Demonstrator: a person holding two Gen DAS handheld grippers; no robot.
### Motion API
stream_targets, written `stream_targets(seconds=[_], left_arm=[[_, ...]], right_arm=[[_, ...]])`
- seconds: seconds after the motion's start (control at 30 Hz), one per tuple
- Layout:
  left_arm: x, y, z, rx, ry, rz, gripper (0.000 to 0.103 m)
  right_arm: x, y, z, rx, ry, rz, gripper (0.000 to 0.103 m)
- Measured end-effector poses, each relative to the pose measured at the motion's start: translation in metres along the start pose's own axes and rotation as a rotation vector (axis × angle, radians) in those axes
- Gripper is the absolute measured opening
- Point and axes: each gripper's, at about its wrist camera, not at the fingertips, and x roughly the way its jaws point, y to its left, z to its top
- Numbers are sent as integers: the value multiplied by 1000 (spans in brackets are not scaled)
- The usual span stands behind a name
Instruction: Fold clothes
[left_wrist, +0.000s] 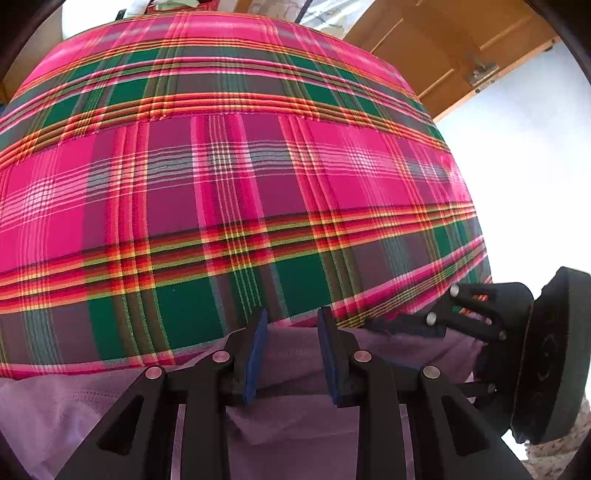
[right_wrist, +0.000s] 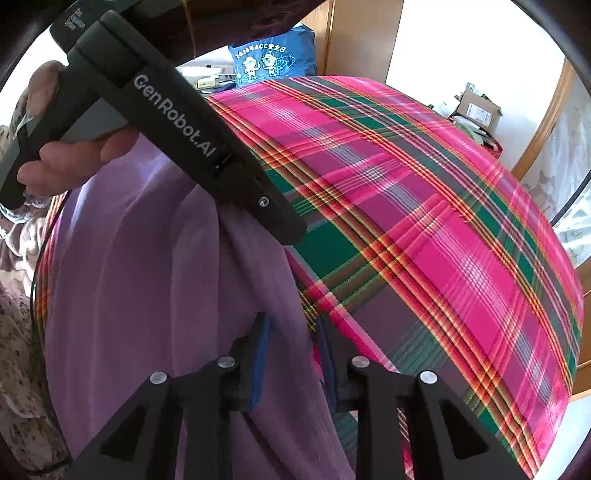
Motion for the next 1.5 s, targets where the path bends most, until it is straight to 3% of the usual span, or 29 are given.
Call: stream_targets(seconds=[0.1, 0.27, 0.37, 0.63, 0.8, 1.03, 1.23, 1.33, 1.5], left_arm=[[-1, 3, 0, -7, -5, -2, 29], [-1, 5, -1, -14, -5, -4, 29], [-2, 5, -1, -15, -7, -7, 29], [-2, 8, -1, -28, -12, -6, 29], [-2, 9, -1, -34, -16, -13, 29], [-16, 17, -3, -69, -51, -31, 29], [-39, 26, -15, -96, -101, -23, 29], [-54, 37, -25, -127, -128, -15, 29], [-75, 62, -47, -200, -164, 8, 29]], right_arm=[[0, 2, 1, -14, 2, 16, 7], [-1, 9, 2, -50, 2, 7, 6], [0, 1, 4, -8, 3, 23, 4], [3, -21, 8, 69, -21, 13, 4], [6, -27, 5, 99, -24, 56, 4], [-5, -30, 7, 112, -36, 44, 11], [-21, -34, 8, 155, -52, -28, 16], [-30, -39, 5, 208, -66, -6, 16], [-23, -34, 9, 280, -69, 220, 16]])
